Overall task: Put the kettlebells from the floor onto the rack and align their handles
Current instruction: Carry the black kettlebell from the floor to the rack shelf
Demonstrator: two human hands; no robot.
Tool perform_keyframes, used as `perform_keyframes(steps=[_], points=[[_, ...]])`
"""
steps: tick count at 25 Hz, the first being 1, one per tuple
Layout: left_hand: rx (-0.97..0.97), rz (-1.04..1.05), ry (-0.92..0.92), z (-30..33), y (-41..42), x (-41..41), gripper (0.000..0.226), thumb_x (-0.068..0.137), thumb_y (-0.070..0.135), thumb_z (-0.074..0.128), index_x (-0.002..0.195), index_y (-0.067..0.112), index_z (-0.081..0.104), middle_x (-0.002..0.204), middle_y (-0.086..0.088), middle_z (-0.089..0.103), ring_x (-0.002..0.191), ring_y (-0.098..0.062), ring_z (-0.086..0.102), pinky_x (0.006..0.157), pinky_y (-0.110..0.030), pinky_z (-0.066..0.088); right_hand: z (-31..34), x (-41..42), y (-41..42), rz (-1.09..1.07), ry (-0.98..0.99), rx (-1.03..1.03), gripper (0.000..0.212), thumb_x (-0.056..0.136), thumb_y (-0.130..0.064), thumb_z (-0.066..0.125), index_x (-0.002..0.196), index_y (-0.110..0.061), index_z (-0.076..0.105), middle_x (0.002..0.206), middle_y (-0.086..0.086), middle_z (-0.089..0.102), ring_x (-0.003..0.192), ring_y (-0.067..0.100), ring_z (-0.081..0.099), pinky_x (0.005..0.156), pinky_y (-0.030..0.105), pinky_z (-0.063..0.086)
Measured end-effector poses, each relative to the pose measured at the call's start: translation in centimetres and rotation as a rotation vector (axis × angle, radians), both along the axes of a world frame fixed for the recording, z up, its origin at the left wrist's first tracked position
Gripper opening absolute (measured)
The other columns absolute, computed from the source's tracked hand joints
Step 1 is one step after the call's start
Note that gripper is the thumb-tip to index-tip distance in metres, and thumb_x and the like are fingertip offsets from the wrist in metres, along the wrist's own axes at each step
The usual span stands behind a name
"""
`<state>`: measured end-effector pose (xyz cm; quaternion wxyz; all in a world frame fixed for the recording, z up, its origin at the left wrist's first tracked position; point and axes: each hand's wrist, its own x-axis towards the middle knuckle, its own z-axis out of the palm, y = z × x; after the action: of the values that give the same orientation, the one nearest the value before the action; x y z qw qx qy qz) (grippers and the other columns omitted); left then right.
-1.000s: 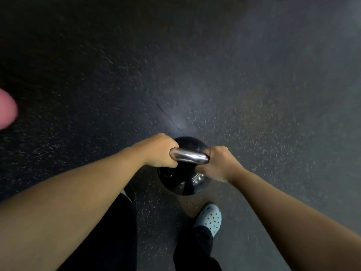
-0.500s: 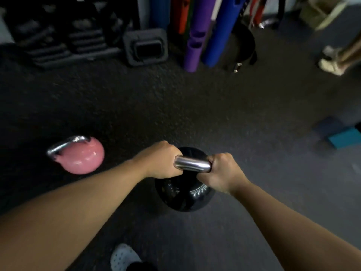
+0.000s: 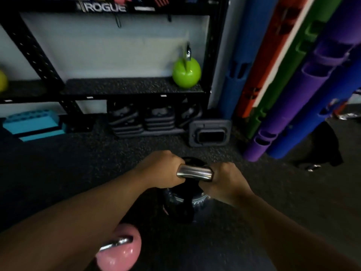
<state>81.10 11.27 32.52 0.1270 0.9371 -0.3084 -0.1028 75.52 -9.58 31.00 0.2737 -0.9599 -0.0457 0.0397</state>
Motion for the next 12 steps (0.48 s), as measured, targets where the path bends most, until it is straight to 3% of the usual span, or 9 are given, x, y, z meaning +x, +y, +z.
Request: perform_keyframes(steps=[6,9,12], points=[[-0.006,0.059,-0.115,0.7,2.7,14.7,0.024,0.083,0.036,0.058,0.064,0.025,0.050,0.057,0.009,0.052,0.049,-0.012,0.050,0.047,-0.027,0.037,1.3,17.3,1.7,0.100,-0.047,0.014,0.008,0.066,-0.032,0.063,0.068,-0.024,0.065,0.056,-0.010,0.063,0.053,0.004,0.062,0.041,0.015,0.043],[-0.004,0.084,-0.144,-0.4,4.9,22.7,0.025,0.084,0.037,0.057,0.065,0.030,0.042,0.056,0.011,0.047,0.051,-0.012,0.049,0.049,-0.027,0.032,0.5,26.1,4.0,0.148,-0.001,0.011,0.009,0.064,-0.033,0.061,0.065,-0.025,0.062,0.055,-0.007,0.063,0.055,0.004,0.062,0.041,0.023,0.047],[0.003,0.140,-0.153,-1.5,7.3,30.2,0.014,0.083,0.037,0.061,0.075,0.025,0.057,0.070,0.005,0.064,0.063,-0.017,0.061,0.053,-0.027,0.036,-0.1,34.7,6.6,0.154,0.031,-0.013,0.010,0.065,-0.034,0.062,0.067,-0.025,0.064,0.059,-0.006,0.066,0.053,0.005,0.062,0.048,0.030,0.053]])
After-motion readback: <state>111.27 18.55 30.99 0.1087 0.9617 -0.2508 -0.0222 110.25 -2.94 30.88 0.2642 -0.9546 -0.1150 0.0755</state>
